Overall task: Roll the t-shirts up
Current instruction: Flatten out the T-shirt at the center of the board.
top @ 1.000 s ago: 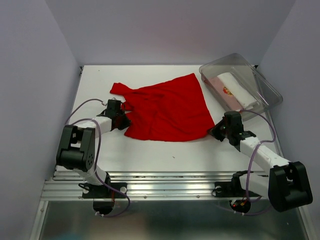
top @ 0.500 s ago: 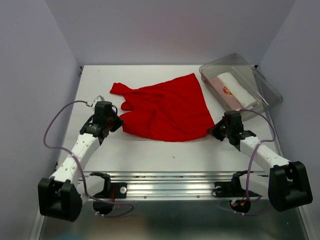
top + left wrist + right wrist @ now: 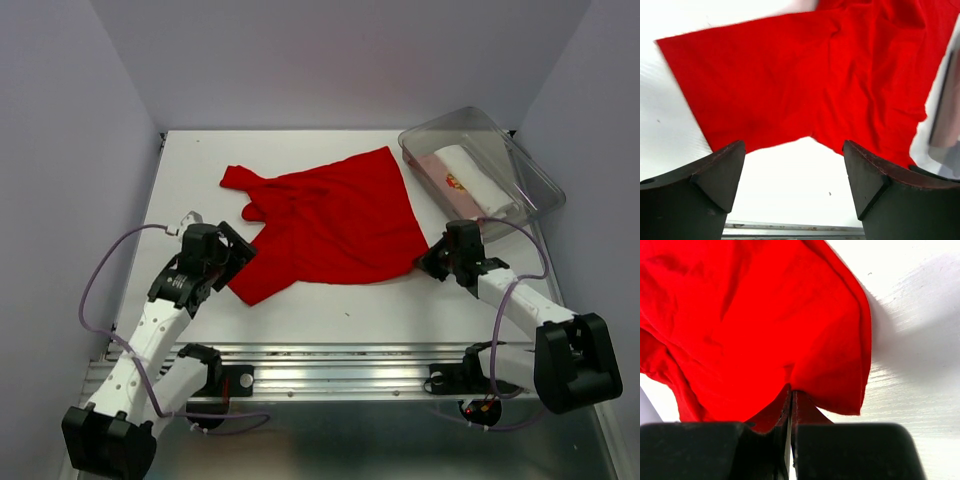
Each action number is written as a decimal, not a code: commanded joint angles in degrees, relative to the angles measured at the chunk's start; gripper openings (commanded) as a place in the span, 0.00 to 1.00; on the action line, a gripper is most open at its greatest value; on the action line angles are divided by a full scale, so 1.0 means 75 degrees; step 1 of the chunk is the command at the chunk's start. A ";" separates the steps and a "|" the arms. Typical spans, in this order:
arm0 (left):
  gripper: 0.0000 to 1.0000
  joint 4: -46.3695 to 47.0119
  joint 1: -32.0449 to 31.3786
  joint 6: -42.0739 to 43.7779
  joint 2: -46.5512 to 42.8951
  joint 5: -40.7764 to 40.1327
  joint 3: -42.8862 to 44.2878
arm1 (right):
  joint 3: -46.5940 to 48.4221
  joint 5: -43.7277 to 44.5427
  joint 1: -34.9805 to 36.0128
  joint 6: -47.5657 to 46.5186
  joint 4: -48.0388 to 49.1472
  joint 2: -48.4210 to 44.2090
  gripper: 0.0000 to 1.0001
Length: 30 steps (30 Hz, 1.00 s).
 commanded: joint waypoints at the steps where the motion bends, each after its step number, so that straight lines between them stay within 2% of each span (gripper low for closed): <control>1: 0.83 0.0076 -0.0032 0.0746 0.0533 -0.1033 0.0792 | 0.0214 0.0091 -0.0040 -0.0089 0.0118 -0.0234 0.01; 4: 0.81 -0.0042 -0.0032 0.0923 0.1308 -0.1247 0.1132 | 0.0178 0.0102 -0.0040 -0.0100 0.0036 -0.0363 0.01; 9: 0.72 0.0508 -0.0009 0.1392 0.2727 -0.1388 0.1098 | 0.0096 0.0126 -0.0040 -0.0124 0.0000 -0.0539 0.01; 12: 0.70 0.0568 0.0108 0.1346 0.3302 -0.1493 0.1109 | 0.0073 0.0103 -0.0040 -0.0100 -0.0011 -0.0598 0.01; 13: 0.72 0.0498 0.0166 0.1229 0.3396 -0.1644 0.1121 | 0.0073 0.0102 -0.0040 -0.0089 -0.0011 -0.0610 0.01; 14: 0.81 0.0451 0.0190 0.1170 0.3536 -0.1715 0.1144 | 0.0073 0.0091 -0.0040 -0.0100 -0.0011 -0.0622 0.01; 16: 0.89 0.0276 0.0214 0.1053 0.3642 -0.1902 0.1203 | 0.0096 0.0067 -0.0040 -0.0089 -0.0012 -0.0633 0.01; 24: 0.93 -0.0147 0.0214 0.0760 0.4462 -0.2255 0.1122 | 0.0155 0.0079 -0.0040 -0.0089 -0.0011 -0.0563 0.01; 30: 0.99 0.0812 0.0214 0.0806 0.4650 -0.1261 0.0665 | 0.0132 0.0102 -0.0040 -0.0065 0.0000 -0.0552 0.01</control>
